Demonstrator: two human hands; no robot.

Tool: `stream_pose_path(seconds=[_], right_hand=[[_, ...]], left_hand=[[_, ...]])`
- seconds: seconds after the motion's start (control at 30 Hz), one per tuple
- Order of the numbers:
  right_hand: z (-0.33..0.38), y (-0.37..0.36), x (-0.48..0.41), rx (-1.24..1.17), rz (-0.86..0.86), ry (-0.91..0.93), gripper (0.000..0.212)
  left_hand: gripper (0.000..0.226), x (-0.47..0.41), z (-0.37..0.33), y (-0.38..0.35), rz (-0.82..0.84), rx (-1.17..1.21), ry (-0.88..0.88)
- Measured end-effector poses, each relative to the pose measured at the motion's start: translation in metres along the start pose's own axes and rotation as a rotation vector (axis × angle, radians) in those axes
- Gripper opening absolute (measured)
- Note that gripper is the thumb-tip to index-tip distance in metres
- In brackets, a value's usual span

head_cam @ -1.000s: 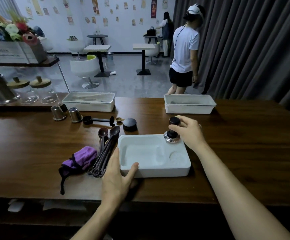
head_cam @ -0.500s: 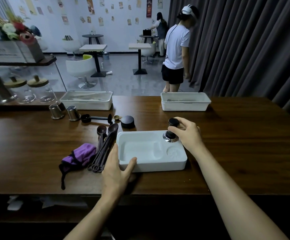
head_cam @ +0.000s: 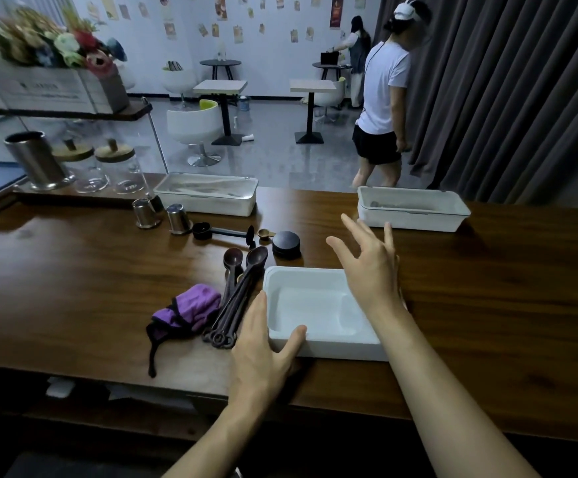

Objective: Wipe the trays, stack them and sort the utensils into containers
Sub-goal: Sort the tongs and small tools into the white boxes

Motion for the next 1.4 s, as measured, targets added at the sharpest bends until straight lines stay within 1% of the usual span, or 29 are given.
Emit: stream_pose_path(seconds=[0.07,0.2,0.3,0.43,0.5,0.6,0.67,0.87,0.93,1.1,1.17,1.27,1.4], right_hand=[[0.001,-0.006,-0.006,0.045,-0.018,-0.004,0.04],[-0.011,-0.006,-0.006,0.104,-0.086,-0.083,0.029],[-0.022,-0.004,0.0,0.135,-0.077,-0.109,0.029],[-0.028,0.004,0.005,0.092,-0.074,-0.139,0.03],[-0.024,0.007,0.006,0.083,-0.05,-0.135,0.029],[-0.014,0.012,0.01,0.06,-0.001,-0.188,0.032],[-0.008,0.016,0.012,0.041,0.001,-0.184,0.034],[0.01,0.011,0.016,0.004,0.046,-0.089,0.038],[0.009,-0.001,0.014,-0.017,0.091,-0.089,0.042],[-0.008,-0.055,0.0,-0.082,0.297,-0.17,0.056],[-0.016,-0.077,-0.009,-0.069,0.388,-0.215,0.056],[-0.026,-0.108,-0.024,-0.039,0.521,-0.266,0.052],[-0.039,-0.132,-0.038,-0.042,0.574,-0.328,0.05]], left_hand=[[0.087,-0.001,0.0,0.0,-0.006,-0.009,-0.005],[0.089,-0.002,0.002,-0.001,-0.012,-0.016,-0.015],[0.09,-0.002,0.003,-0.001,-0.018,-0.029,-0.018],[0.09,-0.002,0.002,-0.002,-0.015,-0.054,-0.017],[0.09,-0.002,0.001,-0.001,-0.012,-0.053,-0.016],[0.089,-0.001,0.0,0.0,-0.014,-0.056,-0.009],[0.088,0.0,-0.001,0.001,-0.01,-0.056,-0.006],[0.089,0.0,0.0,0.0,0.003,-0.05,0.0],[0.09,0.0,0.0,0.0,0.005,-0.053,0.002],[0.091,-0.001,0.001,-0.001,0.002,-0.049,0.003],[0.092,-0.001,0.001,-0.002,0.008,-0.044,0.007],[0.095,-0.001,0.001,-0.001,0.011,-0.033,0.021],[0.098,-0.001,0.002,-0.001,0.016,-0.034,0.038]])
Point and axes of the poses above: each hand's wrist, its own x-axis away from the middle knuckle, its own y-axis out of the back of the hand, z = x × y, the point moved 5 cm from there along -x, towards the middle knuckle, and after that the axes turned 14 degrees about y, right-handed, at the moved point
